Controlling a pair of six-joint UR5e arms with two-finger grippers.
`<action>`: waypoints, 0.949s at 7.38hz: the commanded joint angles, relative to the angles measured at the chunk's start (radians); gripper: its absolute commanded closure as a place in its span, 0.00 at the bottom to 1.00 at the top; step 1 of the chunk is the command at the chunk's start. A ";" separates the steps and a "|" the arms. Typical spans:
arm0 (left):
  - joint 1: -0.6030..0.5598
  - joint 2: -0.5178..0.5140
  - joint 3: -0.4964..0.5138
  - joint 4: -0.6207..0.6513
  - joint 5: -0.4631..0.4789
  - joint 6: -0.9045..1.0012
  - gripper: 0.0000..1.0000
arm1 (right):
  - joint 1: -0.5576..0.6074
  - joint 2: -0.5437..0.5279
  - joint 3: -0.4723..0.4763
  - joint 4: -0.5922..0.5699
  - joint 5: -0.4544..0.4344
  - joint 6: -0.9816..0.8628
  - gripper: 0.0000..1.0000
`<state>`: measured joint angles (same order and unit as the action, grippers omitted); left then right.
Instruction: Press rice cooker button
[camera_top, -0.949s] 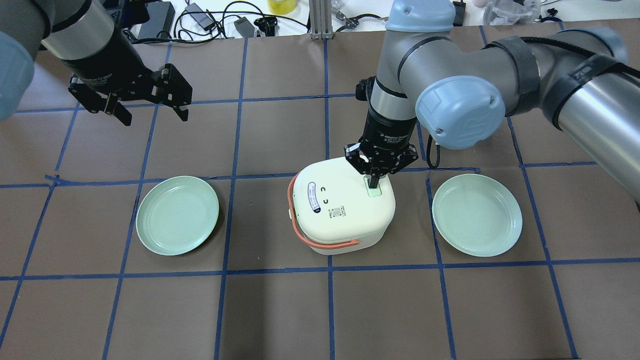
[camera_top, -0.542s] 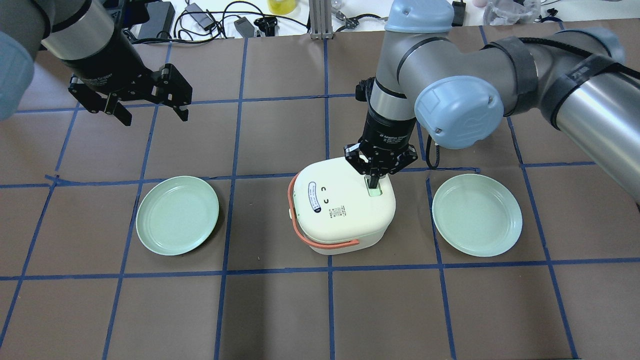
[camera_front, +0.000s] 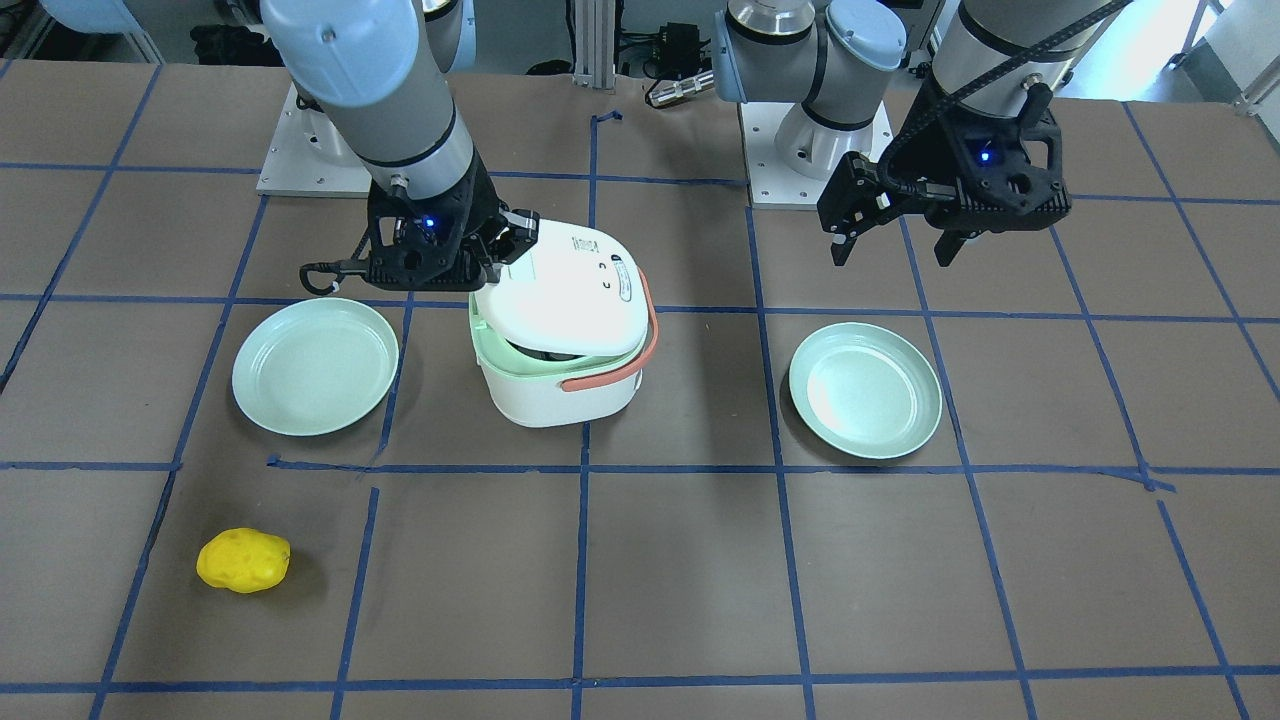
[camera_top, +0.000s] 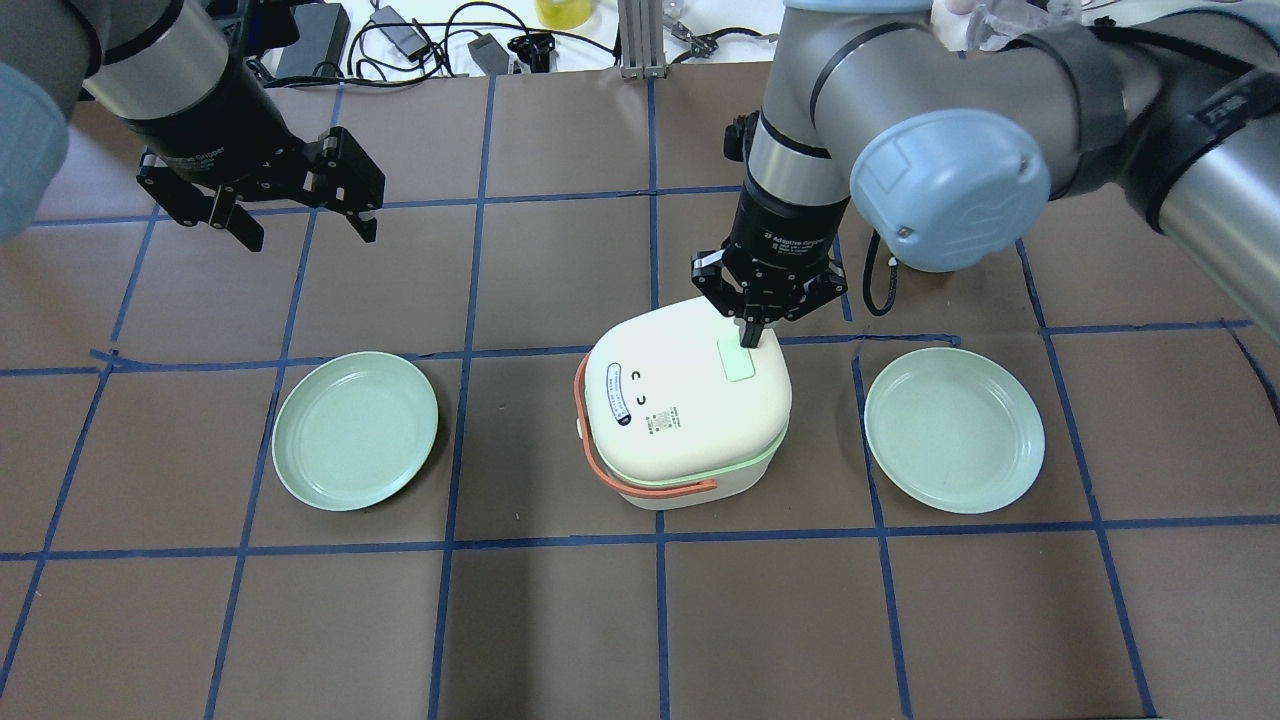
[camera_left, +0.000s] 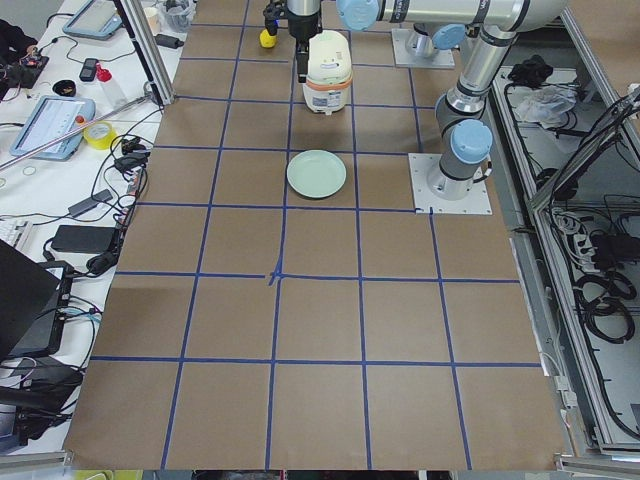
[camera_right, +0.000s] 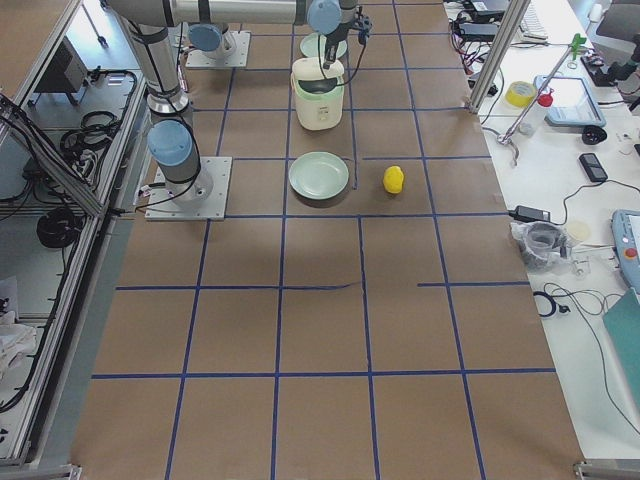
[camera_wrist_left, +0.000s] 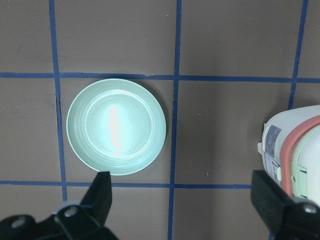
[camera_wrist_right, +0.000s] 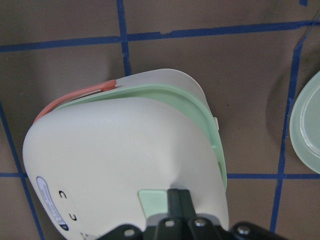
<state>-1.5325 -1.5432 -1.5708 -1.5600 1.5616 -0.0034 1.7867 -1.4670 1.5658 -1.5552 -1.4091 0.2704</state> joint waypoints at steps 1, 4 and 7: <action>0.000 0.000 0.000 0.000 0.000 -0.001 0.00 | -0.007 -0.029 -0.117 0.070 -0.049 0.047 0.01; 0.000 0.000 0.000 0.000 0.000 0.000 0.00 | -0.084 -0.027 -0.127 0.086 -0.172 -0.005 0.00; 0.000 0.000 0.000 0.000 0.000 0.000 0.00 | -0.174 -0.027 -0.127 0.089 -0.183 -0.120 0.00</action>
<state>-1.5325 -1.5432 -1.5708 -1.5601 1.5616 -0.0035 1.6518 -1.4941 1.4394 -1.4688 -1.5859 0.1930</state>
